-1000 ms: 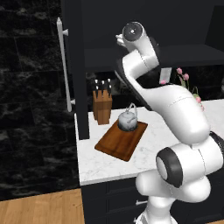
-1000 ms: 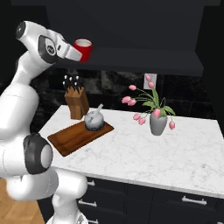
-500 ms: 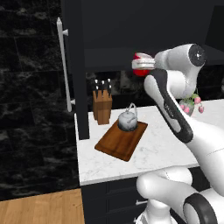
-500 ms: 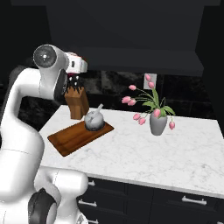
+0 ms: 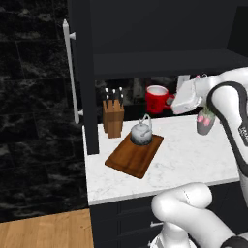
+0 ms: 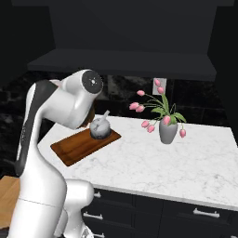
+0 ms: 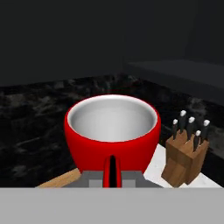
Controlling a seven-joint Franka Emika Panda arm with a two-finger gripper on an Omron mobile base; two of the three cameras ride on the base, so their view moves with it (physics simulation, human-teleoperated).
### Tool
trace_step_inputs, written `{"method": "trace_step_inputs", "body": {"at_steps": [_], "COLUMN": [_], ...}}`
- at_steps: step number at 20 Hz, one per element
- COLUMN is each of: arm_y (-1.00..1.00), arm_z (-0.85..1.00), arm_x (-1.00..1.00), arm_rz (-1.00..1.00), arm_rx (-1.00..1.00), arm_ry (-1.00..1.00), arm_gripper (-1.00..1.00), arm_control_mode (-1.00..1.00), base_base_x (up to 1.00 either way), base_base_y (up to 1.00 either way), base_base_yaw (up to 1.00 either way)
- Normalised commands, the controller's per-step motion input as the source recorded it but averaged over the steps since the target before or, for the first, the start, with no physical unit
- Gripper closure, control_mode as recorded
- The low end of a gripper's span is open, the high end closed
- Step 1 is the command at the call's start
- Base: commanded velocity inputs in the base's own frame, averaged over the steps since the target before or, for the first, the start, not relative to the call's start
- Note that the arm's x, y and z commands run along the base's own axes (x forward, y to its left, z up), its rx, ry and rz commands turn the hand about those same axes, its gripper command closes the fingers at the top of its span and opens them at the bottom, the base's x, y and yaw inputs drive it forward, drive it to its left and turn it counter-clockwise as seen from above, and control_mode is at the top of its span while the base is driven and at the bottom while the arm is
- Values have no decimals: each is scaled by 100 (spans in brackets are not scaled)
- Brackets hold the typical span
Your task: Pick the kettle from the counter and place it on the tray. Then pick the mug from the cabinet and place it on the tray. Then close the cabinet doors.
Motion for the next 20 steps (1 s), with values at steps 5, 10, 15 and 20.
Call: {"method": "trace_step_inputs", "body": {"at_steps": [5,10,15,20], "arm_y": [39,2,0,0], "arm_z": [-100,-100,-85,-65], "arm_x": [0,0,26,42], "arm_rz": [2,0,3,5], "arm_rx": [-4,0,0,0], "arm_ry": [3,0,11,15], "arm_gripper": [100,100,100,100], "arm_control_mode": [-100,-100,-100,-100], "base_base_x": [0,0,0,0], "base_base_y": [0,0,0,0], "base_base_yaw": [0,0,0,0]}}
